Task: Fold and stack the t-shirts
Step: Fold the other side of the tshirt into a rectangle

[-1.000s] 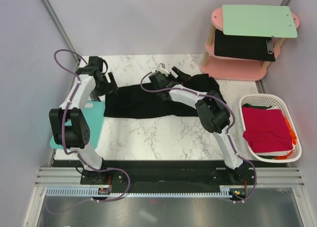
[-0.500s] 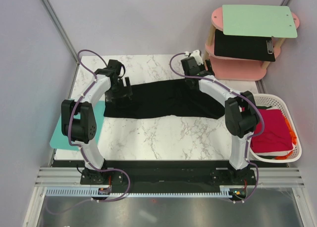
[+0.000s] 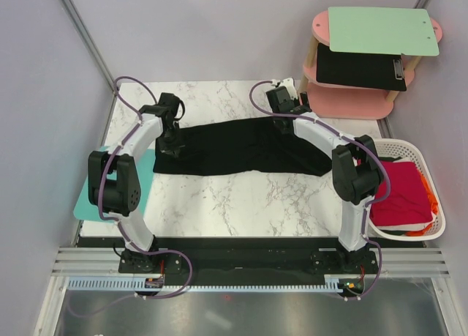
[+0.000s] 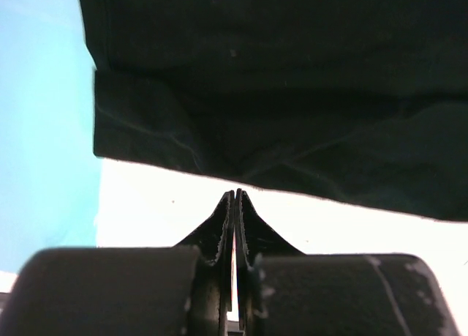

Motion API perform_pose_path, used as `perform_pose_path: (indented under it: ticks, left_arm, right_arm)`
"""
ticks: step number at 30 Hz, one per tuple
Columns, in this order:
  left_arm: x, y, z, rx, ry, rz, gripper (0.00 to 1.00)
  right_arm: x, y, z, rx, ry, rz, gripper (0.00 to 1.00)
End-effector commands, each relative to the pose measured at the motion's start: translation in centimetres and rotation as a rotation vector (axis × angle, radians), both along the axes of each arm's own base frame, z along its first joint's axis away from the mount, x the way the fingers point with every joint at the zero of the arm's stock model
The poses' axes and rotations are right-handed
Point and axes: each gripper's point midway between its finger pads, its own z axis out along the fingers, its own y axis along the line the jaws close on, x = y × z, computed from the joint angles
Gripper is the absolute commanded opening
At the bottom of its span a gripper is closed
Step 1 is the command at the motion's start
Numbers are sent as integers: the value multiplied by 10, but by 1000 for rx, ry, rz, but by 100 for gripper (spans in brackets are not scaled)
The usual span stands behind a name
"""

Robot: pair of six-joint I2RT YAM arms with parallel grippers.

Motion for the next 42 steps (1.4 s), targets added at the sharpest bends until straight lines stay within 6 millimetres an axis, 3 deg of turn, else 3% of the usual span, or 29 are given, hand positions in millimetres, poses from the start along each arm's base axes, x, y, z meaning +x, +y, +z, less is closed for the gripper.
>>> perform_pose_path:
  ticks: [1,6,13,24,30,36,38,40,42]
  left_arm:
    - [-21,-9,9,-8,-1,-40,2]
    - [-25,-3,-16,33,69,-25,2]
    - [2,10,-32,125,65,38,2]
    - [53,40,-19,208,-16,131,2]
    - [75,44,-16,201,-40,130,2]
    - [60,29,-2,139,-54,103,2]
    - [49,28,-7,144,-30,96,2]
    - [39,32,-18,158,5,97,2]
    - [34,35,-29,172,35,97,2]
  right_arm:
    - [1,-1,5,40,-19,-14,82]
    - [2,1,3,51,-15,-9,83]
    - [2,1,3,62,-9,-2,88]
    - [4,4,-1,78,7,13,93]
    - [4,3,0,87,4,5,93]
    - [1,-12,15,187,-19,-32,90]
    - [-1,-25,20,238,-26,-50,88]
    - [-5,-33,13,307,-6,-60,85]
    - [-8,-33,10,357,10,-43,83]
